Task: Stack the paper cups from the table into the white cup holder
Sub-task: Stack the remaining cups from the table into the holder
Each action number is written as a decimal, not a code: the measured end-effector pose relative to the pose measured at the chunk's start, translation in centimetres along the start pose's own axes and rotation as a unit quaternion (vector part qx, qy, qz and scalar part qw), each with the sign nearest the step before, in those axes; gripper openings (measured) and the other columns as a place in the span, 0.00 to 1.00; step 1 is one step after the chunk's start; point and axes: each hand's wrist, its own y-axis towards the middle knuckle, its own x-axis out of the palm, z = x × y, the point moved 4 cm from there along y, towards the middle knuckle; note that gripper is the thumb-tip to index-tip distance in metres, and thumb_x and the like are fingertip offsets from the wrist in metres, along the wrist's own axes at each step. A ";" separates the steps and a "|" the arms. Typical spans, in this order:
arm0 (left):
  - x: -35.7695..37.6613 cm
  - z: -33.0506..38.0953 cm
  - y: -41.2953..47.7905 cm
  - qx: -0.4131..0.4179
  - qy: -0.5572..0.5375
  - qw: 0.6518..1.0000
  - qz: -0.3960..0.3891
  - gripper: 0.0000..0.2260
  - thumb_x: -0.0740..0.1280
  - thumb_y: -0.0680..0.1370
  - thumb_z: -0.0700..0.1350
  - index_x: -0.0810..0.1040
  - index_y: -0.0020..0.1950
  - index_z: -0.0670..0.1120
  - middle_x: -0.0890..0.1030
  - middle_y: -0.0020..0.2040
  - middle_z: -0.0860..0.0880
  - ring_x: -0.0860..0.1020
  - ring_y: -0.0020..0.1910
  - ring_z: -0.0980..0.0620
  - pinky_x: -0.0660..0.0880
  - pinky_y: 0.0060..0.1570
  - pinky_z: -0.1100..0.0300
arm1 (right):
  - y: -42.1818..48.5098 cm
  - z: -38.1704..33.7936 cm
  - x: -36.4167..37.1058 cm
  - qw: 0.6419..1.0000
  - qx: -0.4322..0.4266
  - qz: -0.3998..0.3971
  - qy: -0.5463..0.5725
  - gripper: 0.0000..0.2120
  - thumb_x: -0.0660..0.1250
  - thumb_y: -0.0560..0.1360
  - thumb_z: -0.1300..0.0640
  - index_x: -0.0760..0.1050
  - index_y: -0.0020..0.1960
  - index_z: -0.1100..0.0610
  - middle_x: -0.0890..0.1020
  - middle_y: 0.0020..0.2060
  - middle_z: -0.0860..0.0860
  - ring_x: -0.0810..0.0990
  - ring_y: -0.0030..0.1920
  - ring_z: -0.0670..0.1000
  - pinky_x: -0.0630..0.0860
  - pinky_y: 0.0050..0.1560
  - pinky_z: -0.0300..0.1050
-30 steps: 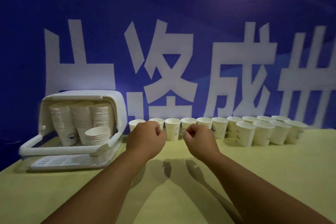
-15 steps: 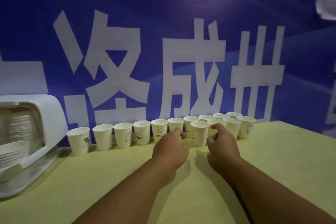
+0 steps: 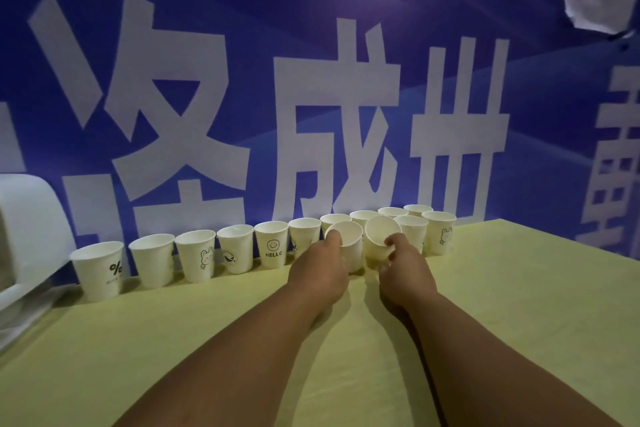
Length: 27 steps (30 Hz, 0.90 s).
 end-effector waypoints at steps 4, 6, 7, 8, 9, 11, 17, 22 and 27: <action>-1.4 -1.2 -1.0 -0.004 -0.014 0.999 0.037 0.06 0.57 0.86 0.49 0.72 0.52 0.51 0.78 0.46 0.52 0.76 0.43 0.52 0.79 0.44 0.51 | -0.4 -0.6 -0.4 1.000 -0.010 0.028 -0.009 0.10 0.65 0.79 0.61 0.78 0.58 0.51 0.81 0.47 0.48 0.79 0.45 0.49 0.78 0.49 0.43; -2.6 -2.0 -1.9 -0.001 -0.019 0.999 0.050 0.07 0.57 0.86 0.50 0.72 0.52 0.51 0.78 0.46 0.51 0.77 0.44 0.51 0.79 0.44 0.50 | -0.9 -1.6 -0.7 0.999 -0.032 0.037 -0.002 0.06 0.67 0.80 0.59 0.79 0.52 0.50 0.81 0.44 0.47 0.78 0.43 0.46 0.78 0.46 0.42; -3.4 -2.6 -2.5 0.000 -0.022 0.998 0.058 0.08 0.57 0.86 0.51 0.72 0.52 0.51 0.79 0.47 0.51 0.77 0.44 0.50 0.80 0.45 0.49 | -1.3 -2.2 -0.8 0.998 -0.044 0.037 0.004 0.05 0.68 0.79 0.58 0.78 0.50 0.48 0.81 0.44 0.46 0.78 0.42 0.46 0.77 0.45 0.42; -4.2 -3.2 -3.1 -0.002 -0.024 0.998 0.064 0.08 0.57 0.86 0.51 0.72 0.52 0.51 0.79 0.47 0.51 0.78 0.44 0.50 0.80 0.45 0.49 | -1.7 -2.7 -0.8 0.998 -0.052 0.032 0.013 0.05 0.69 0.79 0.57 0.77 0.49 0.47 0.81 0.44 0.45 0.78 0.41 0.45 0.76 0.44 0.41; -5.0 -3.9 -3.7 -0.003 -0.024 0.997 0.072 0.08 0.57 0.86 0.51 0.72 0.52 0.52 0.79 0.47 0.52 0.78 0.44 0.50 0.80 0.45 0.49 | -2.1 -3.4 -0.7 0.998 -0.059 0.024 0.022 0.05 0.69 0.79 0.57 0.77 0.50 0.47 0.81 0.44 0.45 0.78 0.41 0.45 0.74 0.43 0.40; -6.5 -5.6 -5.1 -0.012 -0.026 0.995 0.091 0.08 0.57 0.86 0.52 0.72 0.51 0.52 0.79 0.47 0.53 0.77 0.44 0.52 0.78 0.43 0.52 | -3.0 -4.8 -0.4 0.997 -0.078 0.002 0.028 0.04 0.70 0.78 0.56 0.78 0.52 0.48 0.81 0.45 0.45 0.79 0.42 0.45 0.72 0.40 0.38; -11.3 -10.4 -8.9 -0.046 -0.010 0.989 0.141 0.10 0.56 0.86 0.53 0.72 0.49 0.52 0.78 0.45 0.53 0.76 0.41 0.53 0.76 0.39 0.53 | -5.5 -10.0 0.7 0.989 -0.131 -0.056 0.026 0.08 0.68 0.79 0.54 0.79 0.58 0.52 0.82 0.49 0.46 0.79 0.45 0.47 0.73 0.45 0.40; -15.5 -14.2 -11.3 -0.060 -0.014 0.982 0.181 0.08 0.57 0.86 0.53 0.74 0.52 0.54 0.79 0.48 0.56 0.78 0.45 0.55 0.80 0.44 0.55 | -8.2 -15.4 2.3 0.980 -0.165 -0.070 0.081 0.07 0.68 0.80 0.54 0.79 0.57 0.53 0.79 0.47 0.45 0.78 0.46 0.46 0.72 0.44 0.39; -19.5 -18.7 -13.5 -0.067 0.014 0.974 0.217 0.09 0.56 0.86 0.54 0.71 0.50 0.53 0.79 0.45 0.53 0.76 0.40 0.54 0.74 0.35 0.56 | -10.7 -20.5 4.8 0.968 -0.180 -0.095 0.145 0.04 0.69 0.79 0.52 0.76 0.51 0.51 0.79 0.41 0.43 0.78 0.42 0.45 0.77 0.40 0.40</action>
